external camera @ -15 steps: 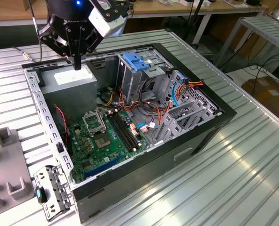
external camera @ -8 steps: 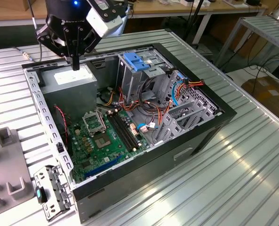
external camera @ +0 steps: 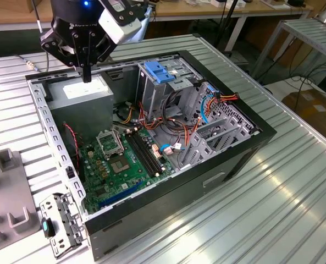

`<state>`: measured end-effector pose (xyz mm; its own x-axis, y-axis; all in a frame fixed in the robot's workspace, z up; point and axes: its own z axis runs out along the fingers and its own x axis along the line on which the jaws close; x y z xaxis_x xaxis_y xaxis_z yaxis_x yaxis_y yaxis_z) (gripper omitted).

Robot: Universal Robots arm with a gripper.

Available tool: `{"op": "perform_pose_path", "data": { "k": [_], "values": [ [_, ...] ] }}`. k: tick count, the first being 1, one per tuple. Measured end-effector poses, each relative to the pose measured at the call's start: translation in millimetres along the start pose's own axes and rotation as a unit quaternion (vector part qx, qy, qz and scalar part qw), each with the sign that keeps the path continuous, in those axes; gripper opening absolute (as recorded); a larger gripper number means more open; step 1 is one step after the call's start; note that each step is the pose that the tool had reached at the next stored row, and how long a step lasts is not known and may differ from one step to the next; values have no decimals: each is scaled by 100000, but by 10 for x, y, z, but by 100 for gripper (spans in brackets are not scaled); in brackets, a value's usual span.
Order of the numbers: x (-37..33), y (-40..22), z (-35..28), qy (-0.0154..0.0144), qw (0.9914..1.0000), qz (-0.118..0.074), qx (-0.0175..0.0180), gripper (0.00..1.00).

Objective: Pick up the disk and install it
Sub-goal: 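Reach for the disk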

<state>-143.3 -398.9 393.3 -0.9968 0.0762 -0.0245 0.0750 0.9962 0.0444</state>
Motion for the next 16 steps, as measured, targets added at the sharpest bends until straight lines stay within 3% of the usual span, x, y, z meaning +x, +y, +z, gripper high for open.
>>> {"op": "perform_pose_path", "data": {
  "k": [16],
  "values": [
    [81,-6,-2,0,100000,1,-2,11]
  ]
}}
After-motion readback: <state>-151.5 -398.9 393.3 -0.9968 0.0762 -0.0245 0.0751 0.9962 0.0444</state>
